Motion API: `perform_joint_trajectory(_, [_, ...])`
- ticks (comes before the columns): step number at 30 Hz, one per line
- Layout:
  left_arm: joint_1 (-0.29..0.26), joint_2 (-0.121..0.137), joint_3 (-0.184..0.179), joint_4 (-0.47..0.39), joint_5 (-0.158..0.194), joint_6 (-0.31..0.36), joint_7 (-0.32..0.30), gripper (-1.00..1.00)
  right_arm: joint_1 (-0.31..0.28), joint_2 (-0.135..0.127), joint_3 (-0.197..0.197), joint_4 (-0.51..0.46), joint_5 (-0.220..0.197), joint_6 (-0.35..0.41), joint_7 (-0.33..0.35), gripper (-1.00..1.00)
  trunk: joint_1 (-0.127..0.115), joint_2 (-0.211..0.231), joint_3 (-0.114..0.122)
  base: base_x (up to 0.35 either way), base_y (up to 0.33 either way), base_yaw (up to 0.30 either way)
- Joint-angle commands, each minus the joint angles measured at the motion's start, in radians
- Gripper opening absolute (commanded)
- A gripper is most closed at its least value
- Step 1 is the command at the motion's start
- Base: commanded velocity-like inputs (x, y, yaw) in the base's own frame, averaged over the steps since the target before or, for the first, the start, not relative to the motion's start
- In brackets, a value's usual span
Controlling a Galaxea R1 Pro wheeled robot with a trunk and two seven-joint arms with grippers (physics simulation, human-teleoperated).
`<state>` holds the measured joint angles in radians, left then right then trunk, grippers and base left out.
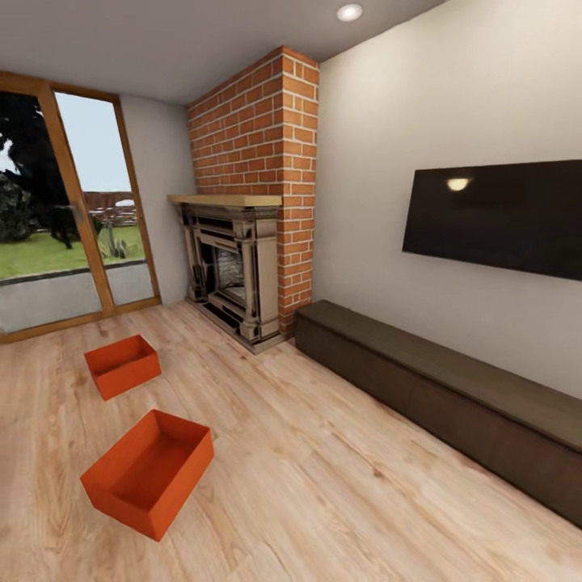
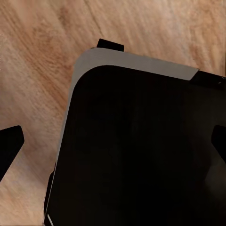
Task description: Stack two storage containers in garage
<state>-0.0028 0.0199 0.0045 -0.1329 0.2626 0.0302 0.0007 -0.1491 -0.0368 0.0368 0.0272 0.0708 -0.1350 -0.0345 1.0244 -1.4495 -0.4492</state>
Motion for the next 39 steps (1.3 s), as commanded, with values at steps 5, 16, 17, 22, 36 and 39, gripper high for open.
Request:
perform_joint_trajectory(5, [0.0,0.0,0.0,-0.001,0.006,0.003,0.0,1.0,-0.001,0.0,0.003,0.003,0.007,-0.006,-0.004,1.0,0.001,0.0,-0.001,0.336,0.0,0.269])
perform_joint_trajectory(16, [0.0,0.0,0.0,-0.001,0.006,0.004,-0.001,1.0,-0.001,0.0,0.003,0.003,0.009,-0.006,-0.003,1.0,0.001,0.0,-0.001,0.336,0.0,0.15])
perform_joint_trajectory(17, [0.0,0.0,0.0,-0.001,0.006,0.004,-0.001,1.0,-0.001,0.0,0.003,0.003,0.009,-0.006,-0.003,1.0,0.001,0.0,-0.001,0.336,0.0,0.014])
perform_joint_trajectory(22, [0.0,0.0,0.0,-0.001,0.006,0.004,-0.001,1.0,-0.001,0.0,0.003,0.003,0.009,-0.006,-0.004,1.0,0.001,0.0,-0.001,0.335,-0.041,0.005])
perform_joint_trajectory(36, [0.0,-0.001,0.002,-0.002,0.006,0.002,-0.001,1.0,-0.001,0.0,0.006,0.003,0.008,-0.005,-0.002,1.0,0.001,0.0,-0.001,0.295,-0.109,0.0])
perform_joint_trajectory(39, [0.0,-0.002,0.002,-0.002,0.006,0.002,-0.001,1.0,-0.001,0.0,0.006,0.003,0.008,-0.005,-0.003,1.0,0.001,0.0,-0.001,0.247,-0.126,0.0])
